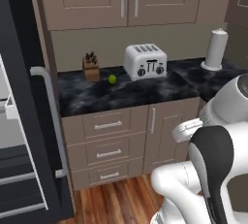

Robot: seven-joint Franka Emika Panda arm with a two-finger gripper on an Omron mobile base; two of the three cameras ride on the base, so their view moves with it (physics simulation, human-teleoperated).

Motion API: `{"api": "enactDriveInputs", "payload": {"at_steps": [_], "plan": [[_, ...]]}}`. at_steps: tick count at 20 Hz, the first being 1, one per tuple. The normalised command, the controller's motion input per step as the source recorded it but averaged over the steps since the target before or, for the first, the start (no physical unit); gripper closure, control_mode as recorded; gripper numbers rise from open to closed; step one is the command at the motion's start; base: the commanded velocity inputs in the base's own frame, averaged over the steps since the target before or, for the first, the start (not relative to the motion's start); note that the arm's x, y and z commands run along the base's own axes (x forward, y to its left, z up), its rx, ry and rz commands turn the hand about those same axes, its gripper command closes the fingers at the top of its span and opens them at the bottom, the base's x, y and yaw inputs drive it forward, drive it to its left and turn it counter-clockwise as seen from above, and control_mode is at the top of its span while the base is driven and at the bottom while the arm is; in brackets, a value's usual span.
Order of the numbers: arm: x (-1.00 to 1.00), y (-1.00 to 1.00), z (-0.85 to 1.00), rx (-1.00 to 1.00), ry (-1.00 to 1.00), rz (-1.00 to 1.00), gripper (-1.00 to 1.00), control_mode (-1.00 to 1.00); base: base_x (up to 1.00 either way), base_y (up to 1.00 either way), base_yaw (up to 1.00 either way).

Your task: Place the beer on the top shelf of the fridge to keep it out of children's reach, and place the kiwi and lime on lower shelves for easy access.

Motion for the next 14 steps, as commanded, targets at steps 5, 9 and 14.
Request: {"api": "enactDriveInputs", "payload": {"at_steps": [5, 9, 14], "plan": [[0.0, 0.0, 0.0, 0.0, 0.0, 0.0, -1.0, 1.0, 0.65, -0.05, 0.0], [0.0, 0.0, 0.0, 0.0, 0.0, 0.0, -1.0, 1.0, 0.84, 0.0, 0.0], [0.0, 0.0, 0.0, 0.0, 0.0, 0.0, -1.0, 1.0, 0.88, 0.0, 0.0]]}}
